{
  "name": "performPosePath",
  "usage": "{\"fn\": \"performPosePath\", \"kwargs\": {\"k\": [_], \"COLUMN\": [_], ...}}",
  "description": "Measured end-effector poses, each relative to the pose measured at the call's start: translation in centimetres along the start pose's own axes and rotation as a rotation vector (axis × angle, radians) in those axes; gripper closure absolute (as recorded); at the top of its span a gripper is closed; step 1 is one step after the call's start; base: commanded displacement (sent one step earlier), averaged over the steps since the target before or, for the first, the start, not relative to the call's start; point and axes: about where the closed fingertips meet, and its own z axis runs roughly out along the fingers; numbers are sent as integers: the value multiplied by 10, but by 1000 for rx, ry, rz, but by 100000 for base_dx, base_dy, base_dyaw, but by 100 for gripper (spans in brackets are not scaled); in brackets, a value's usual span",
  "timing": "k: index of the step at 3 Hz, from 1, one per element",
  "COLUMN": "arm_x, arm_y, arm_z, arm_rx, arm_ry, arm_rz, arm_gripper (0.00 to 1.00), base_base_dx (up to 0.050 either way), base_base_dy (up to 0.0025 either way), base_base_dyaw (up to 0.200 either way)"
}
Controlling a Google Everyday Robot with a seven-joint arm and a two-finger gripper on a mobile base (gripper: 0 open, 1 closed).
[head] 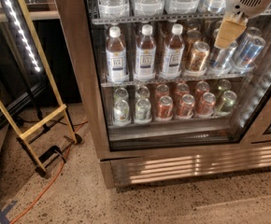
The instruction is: Close left fridge door
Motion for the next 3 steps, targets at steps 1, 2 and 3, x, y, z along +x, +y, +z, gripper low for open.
{"fn": "performPosePath", "kwargs": {"k": [1, 2, 3], "arm_x": [0, 0, 0], "arm_y": [0, 0, 0], "arm_z": [0, 0, 0], "arm_rx": [0, 0, 0], "arm_ry": [0, 0, 0], "arm_rz": [0, 0, 0], "arm_gripper": [100, 100, 100], "base_base_dx": [4795, -4851, -4805], "base_base_dy": [4, -1, 7], "base_base_dyaw": [-78, 3, -54]}}
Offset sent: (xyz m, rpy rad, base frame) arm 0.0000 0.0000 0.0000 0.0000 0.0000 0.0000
